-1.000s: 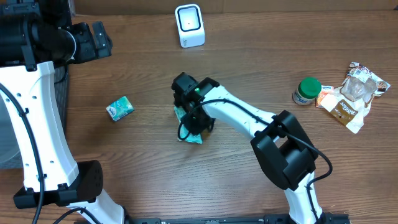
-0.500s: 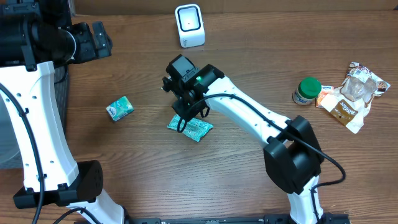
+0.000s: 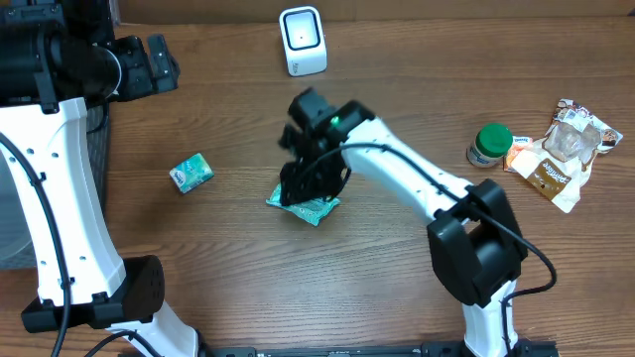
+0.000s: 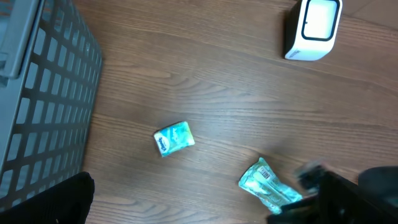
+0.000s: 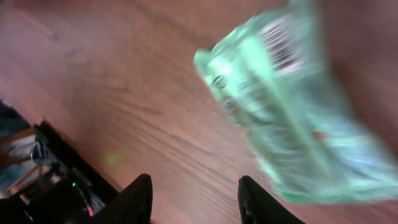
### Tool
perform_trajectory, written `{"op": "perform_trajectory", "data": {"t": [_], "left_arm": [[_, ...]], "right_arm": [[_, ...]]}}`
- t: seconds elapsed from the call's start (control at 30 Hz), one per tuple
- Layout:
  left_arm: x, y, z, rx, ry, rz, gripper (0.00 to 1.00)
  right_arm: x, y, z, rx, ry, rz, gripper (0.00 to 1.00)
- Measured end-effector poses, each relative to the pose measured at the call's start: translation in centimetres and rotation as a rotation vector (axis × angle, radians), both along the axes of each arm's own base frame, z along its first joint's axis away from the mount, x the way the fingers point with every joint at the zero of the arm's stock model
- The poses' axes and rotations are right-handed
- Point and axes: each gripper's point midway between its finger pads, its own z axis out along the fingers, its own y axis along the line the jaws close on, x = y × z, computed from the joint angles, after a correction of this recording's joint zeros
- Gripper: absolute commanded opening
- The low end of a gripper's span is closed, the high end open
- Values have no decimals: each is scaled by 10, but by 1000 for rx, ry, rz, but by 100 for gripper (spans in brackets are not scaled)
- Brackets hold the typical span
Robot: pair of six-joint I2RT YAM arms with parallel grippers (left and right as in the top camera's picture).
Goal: Scan the item barcode
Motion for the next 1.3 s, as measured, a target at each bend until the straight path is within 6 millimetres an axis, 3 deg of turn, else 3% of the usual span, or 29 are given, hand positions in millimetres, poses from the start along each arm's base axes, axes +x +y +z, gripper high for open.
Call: {"op": "perform_trajectory", "data": {"t": [0.2, 0.43, 0.6, 0.73, 0.87, 0.97, 1.03, 1.2, 1.3], "left_arm": [[0, 0, 0, 0, 0, 0, 100], [0, 0, 0, 0, 0, 0, 99], [0, 0, 0, 0, 0, 0, 100], [0, 0, 0, 0, 0, 0, 100], [0, 0, 0, 0, 0, 0, 100], [0, 0, 0, 0, 0, 0, 100], [0, 0, 0, 0, 0, 0, 100], [0, 0, 0, 0, 0, 0, 99], [0, 0, 0, 0, 0, 0, 100]], "right_arm": [[-28, 6, -30, -10, 52, 12, 40], [-12, -26, -57, -202, -29, -88, 40], [1, -33, -60, -244, -91, -113, 39], [4, -35, -61, -257, -110, -112, 27], [1, -42, -60, -276, -98, -97, 31], [7, -50, -46, -265, -108, -102, 54], [22, -58, -23, -222, -150, -122, 70], [74, -95, 50, -53, -293, -200, 73], [91, -119, 58, 19, -294, -222, 73]]}}
